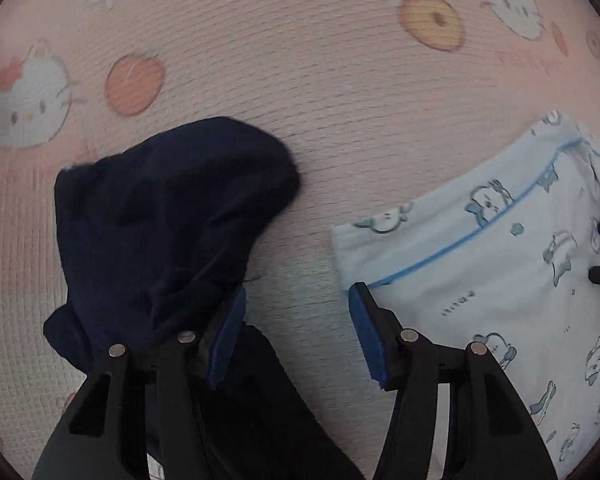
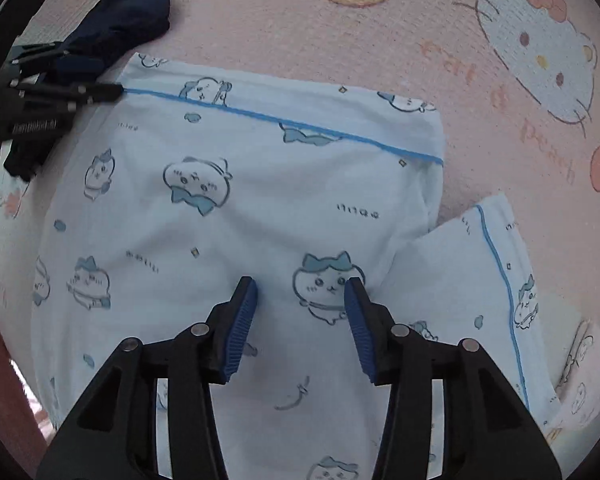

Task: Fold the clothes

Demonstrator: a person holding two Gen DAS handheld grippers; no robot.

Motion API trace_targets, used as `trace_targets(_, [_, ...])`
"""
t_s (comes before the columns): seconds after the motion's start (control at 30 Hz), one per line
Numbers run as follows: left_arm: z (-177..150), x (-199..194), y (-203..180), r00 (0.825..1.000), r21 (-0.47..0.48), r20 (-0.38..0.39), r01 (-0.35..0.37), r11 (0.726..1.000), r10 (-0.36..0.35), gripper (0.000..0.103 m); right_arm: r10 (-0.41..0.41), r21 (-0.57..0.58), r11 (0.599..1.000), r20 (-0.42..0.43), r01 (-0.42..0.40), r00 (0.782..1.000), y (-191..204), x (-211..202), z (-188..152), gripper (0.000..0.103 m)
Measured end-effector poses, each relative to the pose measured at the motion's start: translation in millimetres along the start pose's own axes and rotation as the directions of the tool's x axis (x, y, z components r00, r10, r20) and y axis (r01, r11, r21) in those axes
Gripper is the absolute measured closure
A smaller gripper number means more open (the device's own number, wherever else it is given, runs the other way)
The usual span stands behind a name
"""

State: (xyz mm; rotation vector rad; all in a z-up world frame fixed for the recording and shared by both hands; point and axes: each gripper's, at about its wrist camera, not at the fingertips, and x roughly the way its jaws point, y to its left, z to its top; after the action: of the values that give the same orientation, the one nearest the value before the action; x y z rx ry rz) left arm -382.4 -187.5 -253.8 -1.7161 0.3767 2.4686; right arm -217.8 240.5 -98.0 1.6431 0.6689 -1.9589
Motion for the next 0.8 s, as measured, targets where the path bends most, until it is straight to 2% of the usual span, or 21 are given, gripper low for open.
trace_targets(0.03, [0.6, -8.3, -4.8, 0.998, 0.0, 0.036, 0.042, 0.999, -0.042, 0.049, 0.003, 0.006, 1.0, -0.024, -0.003, 1.0, -7.8, -1.4, 2.7, 0.057])
trace_targets(0.1, [2.3, -23.1, -19.1, 0.987, 0.018, 0.1, 0.121, 0.992, -0.122, 0.049, 0.014, 0.055, 0.998, 0.07, -0.018, 0.997, -18.3, -17.9, 20.3, 0.056])
trace_targets(0.17, [6.0, -26.1, -58.2, 0.976, 0.105, 0.111, 0.176, 0.979, -0.188, 0.049, 0.045, 0.089, 0.994, 0.152, -0.059, 0.987, -23.7, -28.0, 40.4, 0.056])
trace_targets(0.2, [7.7, -20.4, -76.8, 0.975, 0.139, 0.09, 0.191, 0.972, -0.205, 0.049, 0.059, 0.081, 0.994, 0.155, -0.072, 0.986, -21.5, -23.0, 52.4, 0.056])
trace_targets(0.23, [9.5, -13.5, -93.1, 0.976, 0.172, 0.069, 0.193, 0.966, -0.207, 0.049, 0.053, 0.06, 0.996, 0.128, -0.061, 0.99, -18.1, -11.5, 64.1, 0.056])
trace_targets(0.27, [11.0, -3.9, -104.6, 0.982, 0.204, 0.051, 0.166, 0.965, -0.18, 0.049, 0.043, 0.048, 0.998, 0.102, -0.049, 0.994, -18.9, -1.1, 72.8, 0.058])
trace_targets(0.3, [13.5, 3.2, -111.6, 0.986, 0.222, 0.043, 0.148, 0.964, -0.161, 0.046, 0.033, 0.035, 0.999, 0.075, -0.036, 0.997, -19.7, 9.4, 81.4, 0.055])
trace_targets(0.33, [18.2, 4.7, -108.3, 0.985, 0.208, 0.052, 0.152, 0.966, -0.166, 0.045, 0.023, 0.026, 0.999, 0.053, -0.024, 0.998, -20.9, 18.8, 90.1, 0.054])
trace_targets(0.4, [29.3, 5.5, -93.4, 0.989, 0.123, 0.062, 0.127, 0.984, -0.135, 0.045, -0.028, 0.112, 0.994, 0.098, 0.017, 0.995, -38.0, 7.7, 103.9, 0.058])
trace_targets(0.43, [31.7, 1.1, -87.0, 0.987, 0.082, 0.068, 0.138, 0.987, -0.144, 0.046, -0.059, 0.164, 0.986, 0.117, 0.039, 0.991, -47.4, 2.0, 109.4, 0.059])
trace_targets(0.53, [35.5, -13.4, -72.8, 0.981, -0.016, 0.085, 0.174, 0.985, -0.172, 0.046, -0.02, 0.286, 0.958, 0.173, -0.03, 0.985, -65.2, -19.0, 106.0, 0.058])
trace_targets(0.6, [18.7, -30.5, -93.1, 0.972, 0.051, 0.099, 0.21, 0.976, -0.214, 0.046, 0.029, 0.295, 0.952, 0.182, -0.083, 0.983, -59.9, -30.8, 90.8, 0.057])
trace_targets(0.67, [0.6, -45.1, -111.8, 0.965, 0.112, 0.1, 0.23, 0.967, -0.241, 0.046, 0.06, 0.287, 0.952, 0.158, -0.104, 0.986, -44.9, -36.8, 67.5, 0.057])
trace_targets(0.73, [-25.5, -46.2, -121.5, 0.982, 0.143, 0.05, 0.176, 0.974, -0.184, 0.045, 0.083, 0.281, 0.953, 0.108, -0.11, 0.991, -28.8, -34.5, 37.2, 0.057])
trace_targets(0.77, [-38.6, -48.6, -123.9, 0.986, 0.148, 0.033, 0.158, 0.976, -0.164, 0.046, 0.078, 0.277, 0.956, 0.069, -0.095, 0.995, -21.5, -30.7, 19.2, 0.057])
trace_targets(0.8, [-51.6, -55.1, -119.9, 0.984, 0.122, 0.032, 0.17, 0.978, -0.175, 0.046, 0.06, 0.268, 0.961, 0.042, -0.069, 0.997, -14.0, -30.3, -6.4, 0.057])
